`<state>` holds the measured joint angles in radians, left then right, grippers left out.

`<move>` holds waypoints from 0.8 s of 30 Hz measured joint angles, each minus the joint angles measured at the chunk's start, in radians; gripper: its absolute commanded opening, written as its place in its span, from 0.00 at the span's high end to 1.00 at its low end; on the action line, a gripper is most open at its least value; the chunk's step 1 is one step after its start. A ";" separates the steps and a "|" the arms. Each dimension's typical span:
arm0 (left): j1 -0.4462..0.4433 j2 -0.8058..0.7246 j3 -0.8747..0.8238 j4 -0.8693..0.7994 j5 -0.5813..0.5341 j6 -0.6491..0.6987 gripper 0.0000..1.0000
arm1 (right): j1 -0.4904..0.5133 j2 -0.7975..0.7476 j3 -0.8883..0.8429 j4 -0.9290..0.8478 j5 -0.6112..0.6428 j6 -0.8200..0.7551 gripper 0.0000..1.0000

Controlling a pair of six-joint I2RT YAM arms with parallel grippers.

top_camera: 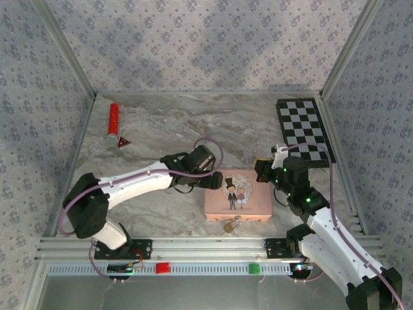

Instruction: Unlock the padlock with the key

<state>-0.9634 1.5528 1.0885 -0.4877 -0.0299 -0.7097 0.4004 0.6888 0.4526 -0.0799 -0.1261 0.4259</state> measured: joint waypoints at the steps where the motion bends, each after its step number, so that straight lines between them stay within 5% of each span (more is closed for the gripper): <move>1: 0.000 0.010 0.000 0.014 0.003 -0.009 0.13 | 0.000 0.001 -0.013 0.005 0.000 0.009 1.00; 24: 0.042 0.031 -0.118 0.241 0.068 -0.089 0.18 | 0.000 0.009 -0.032 0.048 0.011 0.031 1.00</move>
<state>-0.9211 1.5833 0.9707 -0.2470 0.0376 -0.7986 0.4004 0.6975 0.4210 -0.0319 -0.1150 0.4572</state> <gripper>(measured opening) 0.819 0.048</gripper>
